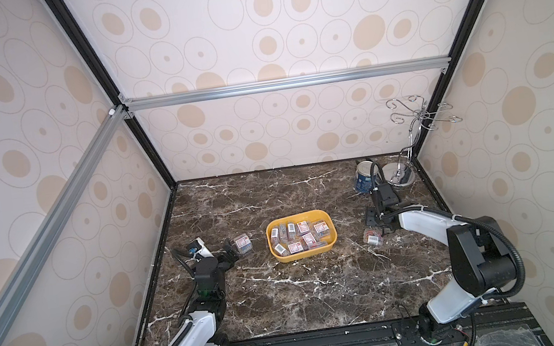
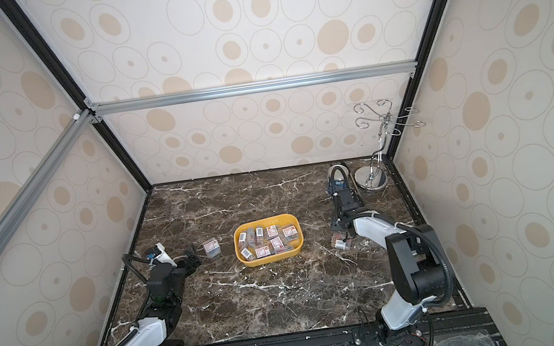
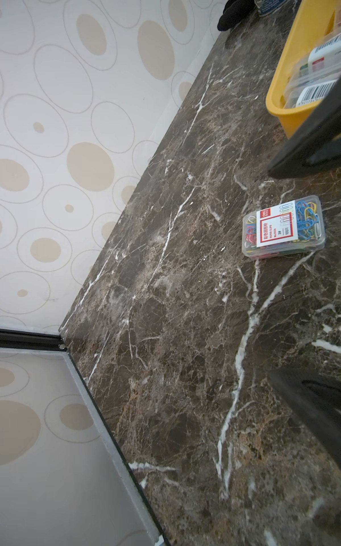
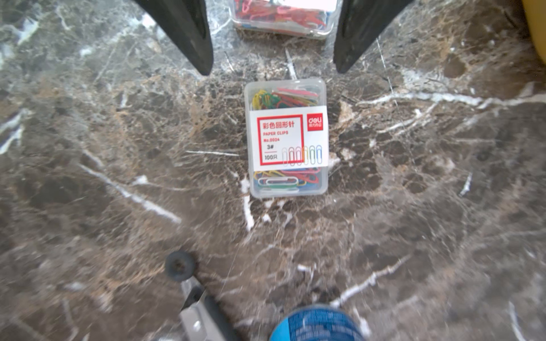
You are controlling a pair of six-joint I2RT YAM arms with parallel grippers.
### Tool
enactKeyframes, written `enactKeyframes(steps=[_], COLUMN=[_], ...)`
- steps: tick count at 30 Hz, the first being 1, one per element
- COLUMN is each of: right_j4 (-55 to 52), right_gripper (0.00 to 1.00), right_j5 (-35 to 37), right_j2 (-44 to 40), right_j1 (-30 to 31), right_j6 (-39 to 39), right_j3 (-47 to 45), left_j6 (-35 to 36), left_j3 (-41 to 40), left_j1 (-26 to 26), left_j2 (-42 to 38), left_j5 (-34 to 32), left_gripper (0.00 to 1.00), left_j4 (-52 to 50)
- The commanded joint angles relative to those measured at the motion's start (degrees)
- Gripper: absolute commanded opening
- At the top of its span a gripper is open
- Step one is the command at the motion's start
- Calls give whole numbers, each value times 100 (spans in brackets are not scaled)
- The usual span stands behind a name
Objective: Take the paper clips out of the storage box
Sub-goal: Place the boxed paper clips at the center of the board, then pick up the boxed paper clips from the storage box.
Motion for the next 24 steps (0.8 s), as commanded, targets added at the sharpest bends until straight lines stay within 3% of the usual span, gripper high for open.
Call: enactKeyframes(steps=[1, 4, 7, 11, 18, 24], right_j4=[512, 737, 786, 616, 557, 377], right_gripper=[69, 70, 71, 71, 71, 70], right_j5=[43, 65, 76, 56, 102, 167], right_j2=[-293, -502, -524, -369, -316, -156], right_j1=[14, 22, 22, 28, 49, 66], right_j6=[-6, 3, 7, -6, 3, 12], right_j3=[-310, -554, -589, -418, -363, -188], left_j6=[0, -90, -134, -262, -417, -472], left_j3=[437, 840, 1340, 2019, 3493, 4891], left_j1=[-56, -306, -921, -1686, -3070, -3682], left_j2=[101, 74, 79, 551, 2223, 3855], left_j5=[151, 297, 237, 216, -505, -640], left_gripper=[93, 90, 87, 72, 66, 55], left_j4=[-310, -674, -1014, -1332, -2321, -3238])
